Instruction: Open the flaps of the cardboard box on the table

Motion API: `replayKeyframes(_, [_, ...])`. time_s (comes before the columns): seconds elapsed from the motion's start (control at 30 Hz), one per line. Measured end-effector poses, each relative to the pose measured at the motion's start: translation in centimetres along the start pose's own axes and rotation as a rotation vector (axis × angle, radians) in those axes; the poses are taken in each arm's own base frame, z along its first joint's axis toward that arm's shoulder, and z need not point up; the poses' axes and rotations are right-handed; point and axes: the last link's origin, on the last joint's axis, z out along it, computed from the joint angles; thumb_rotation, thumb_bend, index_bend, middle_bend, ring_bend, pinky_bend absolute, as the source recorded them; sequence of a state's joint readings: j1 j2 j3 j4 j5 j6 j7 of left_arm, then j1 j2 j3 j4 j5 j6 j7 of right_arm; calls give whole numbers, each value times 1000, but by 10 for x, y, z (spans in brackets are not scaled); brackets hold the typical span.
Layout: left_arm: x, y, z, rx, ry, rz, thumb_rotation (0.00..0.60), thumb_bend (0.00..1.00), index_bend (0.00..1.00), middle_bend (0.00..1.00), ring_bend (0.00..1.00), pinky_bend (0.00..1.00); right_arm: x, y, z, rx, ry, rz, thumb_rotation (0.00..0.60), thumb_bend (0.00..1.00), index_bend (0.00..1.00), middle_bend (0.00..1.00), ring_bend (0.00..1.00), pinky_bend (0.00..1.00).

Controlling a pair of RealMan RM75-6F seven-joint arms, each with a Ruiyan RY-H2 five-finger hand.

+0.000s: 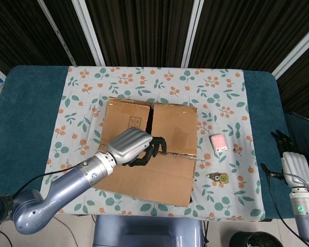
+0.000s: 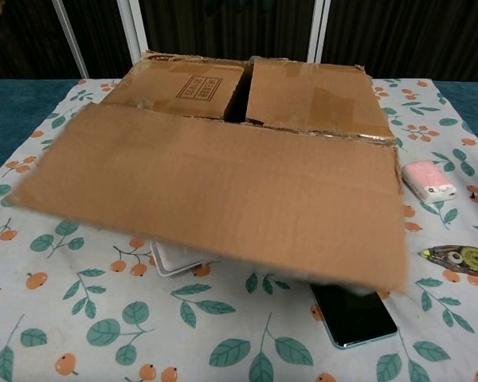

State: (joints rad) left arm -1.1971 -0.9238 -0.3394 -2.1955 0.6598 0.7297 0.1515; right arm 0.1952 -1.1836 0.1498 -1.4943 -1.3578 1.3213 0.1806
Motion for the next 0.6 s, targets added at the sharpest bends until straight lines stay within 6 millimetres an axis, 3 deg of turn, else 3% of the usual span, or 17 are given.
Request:
replayKeyframes(0.13, [5,-7,-1,22,58,7,600,384,216,197,206,319,0,0,0,-1,-1,2,600,328,0,0,21,221])
replayKeyframes(0.27, [9,-19,-4,57,130,46,600,238,106,19,64,183,0,0,0,-4,-3,6,600,328,0,0,21,221])
replayKeyframes(0.6, [11,-72,-34,213,345,229,600,136,48,0,51,159,0,-1,0,-3,-1,-3,600,327,0,0,21,221])
